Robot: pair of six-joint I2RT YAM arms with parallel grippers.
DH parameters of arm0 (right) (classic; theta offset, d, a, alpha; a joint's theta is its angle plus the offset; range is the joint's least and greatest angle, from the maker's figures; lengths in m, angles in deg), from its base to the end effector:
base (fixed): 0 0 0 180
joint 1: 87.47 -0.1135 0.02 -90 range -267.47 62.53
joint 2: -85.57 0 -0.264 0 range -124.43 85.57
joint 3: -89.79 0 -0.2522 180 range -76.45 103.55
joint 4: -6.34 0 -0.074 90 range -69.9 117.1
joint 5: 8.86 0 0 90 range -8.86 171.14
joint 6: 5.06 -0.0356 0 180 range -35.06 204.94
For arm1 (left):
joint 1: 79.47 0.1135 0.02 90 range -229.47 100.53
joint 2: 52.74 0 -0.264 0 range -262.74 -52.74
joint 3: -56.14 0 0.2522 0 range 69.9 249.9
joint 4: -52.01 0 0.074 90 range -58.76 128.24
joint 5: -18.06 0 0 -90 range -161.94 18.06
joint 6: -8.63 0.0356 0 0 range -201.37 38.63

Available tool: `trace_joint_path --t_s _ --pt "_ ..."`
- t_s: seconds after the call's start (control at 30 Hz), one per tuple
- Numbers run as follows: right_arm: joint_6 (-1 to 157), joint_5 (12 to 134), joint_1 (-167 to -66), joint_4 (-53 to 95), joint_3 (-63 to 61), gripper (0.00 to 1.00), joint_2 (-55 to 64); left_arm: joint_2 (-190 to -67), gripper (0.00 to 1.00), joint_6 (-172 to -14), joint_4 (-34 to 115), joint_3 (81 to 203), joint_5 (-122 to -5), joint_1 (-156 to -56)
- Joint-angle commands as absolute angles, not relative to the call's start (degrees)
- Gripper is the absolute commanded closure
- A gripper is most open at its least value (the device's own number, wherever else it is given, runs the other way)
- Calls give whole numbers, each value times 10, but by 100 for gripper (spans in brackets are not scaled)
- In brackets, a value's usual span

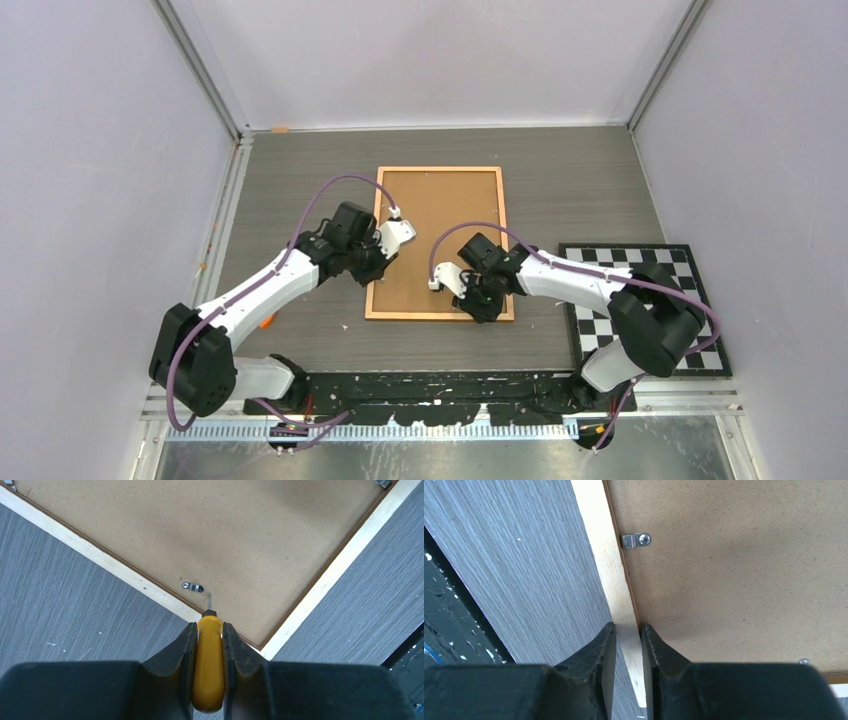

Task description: Take the photo out of the frame

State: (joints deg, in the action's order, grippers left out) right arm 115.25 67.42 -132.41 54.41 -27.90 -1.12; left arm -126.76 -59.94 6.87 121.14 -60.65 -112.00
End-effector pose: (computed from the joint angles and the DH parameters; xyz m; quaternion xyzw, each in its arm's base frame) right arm 0.1832 0.1947 0.1694 -0.6135 0.7660 0.1364 0.1352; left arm 0.2156 -0.1458 0.2395 0.4565 0.8301 -0.1228 0.2957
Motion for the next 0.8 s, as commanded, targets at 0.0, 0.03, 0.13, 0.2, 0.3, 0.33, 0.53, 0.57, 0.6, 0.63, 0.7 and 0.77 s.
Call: trace_joint_path --t_s 0.0,0.03,0.13,0.2,0.3,0.33,0.53,0.57,0.6,0.63,0.7,0.77 --pt "1146 673 -1324 530 -278 79 -34 -1272 100 -627 38 1227 -575 -1124" --pt "1146 673 -1325 531 -277 80 -34 -1272 100 -630 43 1227 -578 -1124" --pt "1146 672 -1325 534 -278 82 -34 -1266 100 -641 55 1227 -588 -1121" --pt "1147 672 -1324 535 -278 85 -34 -1255 100 -651 65 1229 -585 -1108" --pt "1153 670 -1324 538 -281 89 -29 -1241 100 -677 80 1243 -549 -1058" --pt "1158 668 -1323 541 -281 89 -25 -1239 100 -685 87 1250 -539 -1041" --pt "1198 653 -1327 574 -288 90 -1 -1266 100 -682 126 1303 -566 -1003" --pt "1203 651 -1332 579 -290 91 3 -1275 100 -683 131 1312 -568 -1002" --pt "1209 649 -1337 586 -290 91 7 -1286 100 -683 136 1321 -570 -1001" --pt "1212 648 -1343 590 -292 91 10 -1295 100 -684 142 1329 -572 -1001" --pt "1216 652 -1354 597 -295 91 16 -1316 100 -690 160 1344 -587 -1001" --pt "1216 655 -1361 602 -296 91 18 -1341 100 -692 176 1364 -607 -1002"
